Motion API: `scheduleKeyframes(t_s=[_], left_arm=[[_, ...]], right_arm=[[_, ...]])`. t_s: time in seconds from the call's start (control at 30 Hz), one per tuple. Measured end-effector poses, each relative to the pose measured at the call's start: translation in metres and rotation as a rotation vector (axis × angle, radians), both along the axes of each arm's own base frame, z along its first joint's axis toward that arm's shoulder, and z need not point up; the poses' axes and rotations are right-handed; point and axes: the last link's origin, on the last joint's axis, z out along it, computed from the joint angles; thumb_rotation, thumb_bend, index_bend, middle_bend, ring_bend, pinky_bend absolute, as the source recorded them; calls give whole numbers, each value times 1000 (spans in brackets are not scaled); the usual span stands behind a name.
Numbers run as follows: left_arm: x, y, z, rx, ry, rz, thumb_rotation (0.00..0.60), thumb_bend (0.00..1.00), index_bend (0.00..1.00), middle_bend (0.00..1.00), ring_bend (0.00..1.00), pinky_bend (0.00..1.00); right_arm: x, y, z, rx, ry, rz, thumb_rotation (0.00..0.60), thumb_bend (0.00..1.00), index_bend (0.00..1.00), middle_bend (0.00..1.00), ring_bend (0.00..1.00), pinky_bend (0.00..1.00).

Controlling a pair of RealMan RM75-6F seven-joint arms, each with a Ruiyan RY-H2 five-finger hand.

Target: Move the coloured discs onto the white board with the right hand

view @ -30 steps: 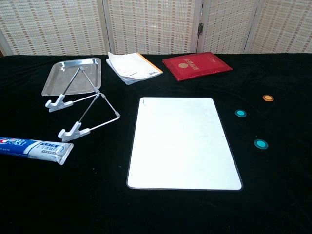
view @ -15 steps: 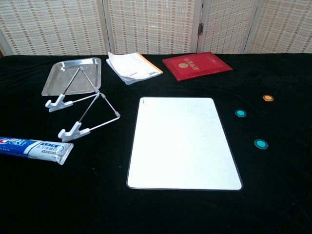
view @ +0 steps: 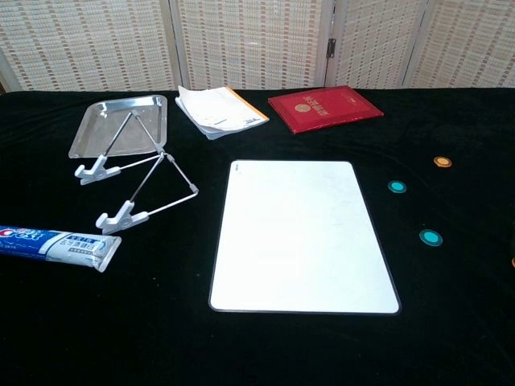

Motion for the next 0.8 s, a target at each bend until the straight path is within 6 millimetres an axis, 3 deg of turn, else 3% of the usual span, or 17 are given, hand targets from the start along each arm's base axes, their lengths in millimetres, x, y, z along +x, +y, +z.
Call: scheduleKeyframes(t_s=[0.1,0.3,0.67,0.8], left_arm=[[0,0,1,3,1,-2,600,205,34,16,68,0],[2,0,3,9,-2,-8,600,204,34,16,68,0],[-1,-2,6,14,-3,3,600,205,34,16,68,0],[-3,-3,8,17,-3,8,600,205,34,15,68,0]], right_arm=[[14,-2,1,4,-27,38,600,425,561,205,40,0],[62,-18,-7,56,-66,168,600,426,561,202,42,0],[158,-45,-67,215,-47,377,600,425,531,183,36,0],[184,-48,-86,250,-33,425,600,425,462,166,27,0]])
